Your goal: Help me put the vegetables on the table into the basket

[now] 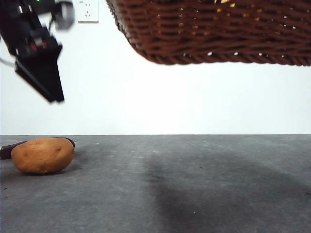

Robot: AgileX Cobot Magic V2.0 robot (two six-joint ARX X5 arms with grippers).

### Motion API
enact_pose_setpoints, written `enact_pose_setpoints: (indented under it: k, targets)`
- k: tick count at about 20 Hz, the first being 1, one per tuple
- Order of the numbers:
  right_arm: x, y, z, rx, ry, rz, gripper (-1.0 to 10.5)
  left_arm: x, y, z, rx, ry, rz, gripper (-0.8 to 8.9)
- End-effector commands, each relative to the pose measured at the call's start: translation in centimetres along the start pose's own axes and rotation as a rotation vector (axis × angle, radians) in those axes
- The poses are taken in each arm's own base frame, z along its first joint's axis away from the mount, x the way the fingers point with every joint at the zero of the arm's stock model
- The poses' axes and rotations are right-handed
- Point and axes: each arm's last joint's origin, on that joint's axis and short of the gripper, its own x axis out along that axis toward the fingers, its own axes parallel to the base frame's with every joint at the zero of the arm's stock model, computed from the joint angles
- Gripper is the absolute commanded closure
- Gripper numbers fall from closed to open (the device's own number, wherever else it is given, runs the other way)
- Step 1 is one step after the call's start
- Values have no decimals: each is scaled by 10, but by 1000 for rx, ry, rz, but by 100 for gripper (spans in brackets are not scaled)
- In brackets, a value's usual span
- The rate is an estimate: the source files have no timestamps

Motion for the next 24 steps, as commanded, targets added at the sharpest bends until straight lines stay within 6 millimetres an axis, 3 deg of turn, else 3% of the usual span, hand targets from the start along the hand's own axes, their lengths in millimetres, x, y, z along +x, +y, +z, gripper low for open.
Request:
enact_pose_setpoints:
  k: [1,7,18,19,21,24]
  targets:
    - [-2,2,3,-16,-24,12,958,22,7,-4,-6,52,-43,374]
    - [-2,1,3,-35,-32,-12,958,49,18,-12,-47,119,-94,373]
    - [-2,1,4,-43,-38,-31,958,79,23,-20,-84,169,-174,376]
    - [-2,1,4,-43,-40,-34,958,79,24,-20,-88,173,-160,398]
    - [-2,1,4,-42,-41,-41,958,79,25,-20,-95,178,-156,564]
    - [-2,1,4,-42,-42,-43,958,79,26,-22,-120,180,-153,703]
